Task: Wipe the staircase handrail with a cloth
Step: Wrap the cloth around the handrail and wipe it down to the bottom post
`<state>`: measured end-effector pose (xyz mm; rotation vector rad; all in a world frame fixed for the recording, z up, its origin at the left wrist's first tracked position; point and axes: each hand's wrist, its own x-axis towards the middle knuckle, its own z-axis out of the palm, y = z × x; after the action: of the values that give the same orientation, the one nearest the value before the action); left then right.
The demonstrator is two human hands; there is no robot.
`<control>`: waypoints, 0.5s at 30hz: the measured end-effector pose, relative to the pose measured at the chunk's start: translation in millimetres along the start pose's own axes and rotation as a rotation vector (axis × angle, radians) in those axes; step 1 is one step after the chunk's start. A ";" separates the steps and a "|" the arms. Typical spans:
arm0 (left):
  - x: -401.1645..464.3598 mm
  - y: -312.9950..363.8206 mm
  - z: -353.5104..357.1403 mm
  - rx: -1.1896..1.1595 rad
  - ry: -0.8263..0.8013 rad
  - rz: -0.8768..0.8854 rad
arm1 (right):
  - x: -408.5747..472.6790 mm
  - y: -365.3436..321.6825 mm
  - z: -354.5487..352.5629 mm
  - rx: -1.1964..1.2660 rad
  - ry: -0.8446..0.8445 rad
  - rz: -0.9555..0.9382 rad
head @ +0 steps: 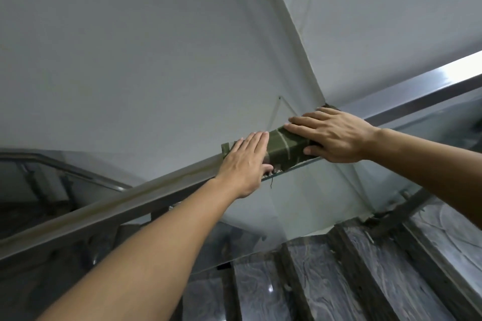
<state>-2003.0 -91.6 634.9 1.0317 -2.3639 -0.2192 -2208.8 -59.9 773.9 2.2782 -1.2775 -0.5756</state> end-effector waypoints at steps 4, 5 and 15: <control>-30.0 -33.7 -2.9 0.021 -0.003 -0.040 | 26.4 -40.7 3.3 -0.019 0.009 0.011; -38.9 -42.6 -3.7 0.023 -0.008 -0.055 | 34.1 -51.5 4.0 -0.025 0.011 0.005; -114.7 -121.1 -3.1 0.077 -0.064 -0.183 | 96.5 -143.3 7.6 -0.047 0.021 -0.062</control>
<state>-1861.2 -92.9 546.8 1.2978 -2.3503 -0.2331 -2070.3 -79.0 672.2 2.2864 -1.1744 -0.5952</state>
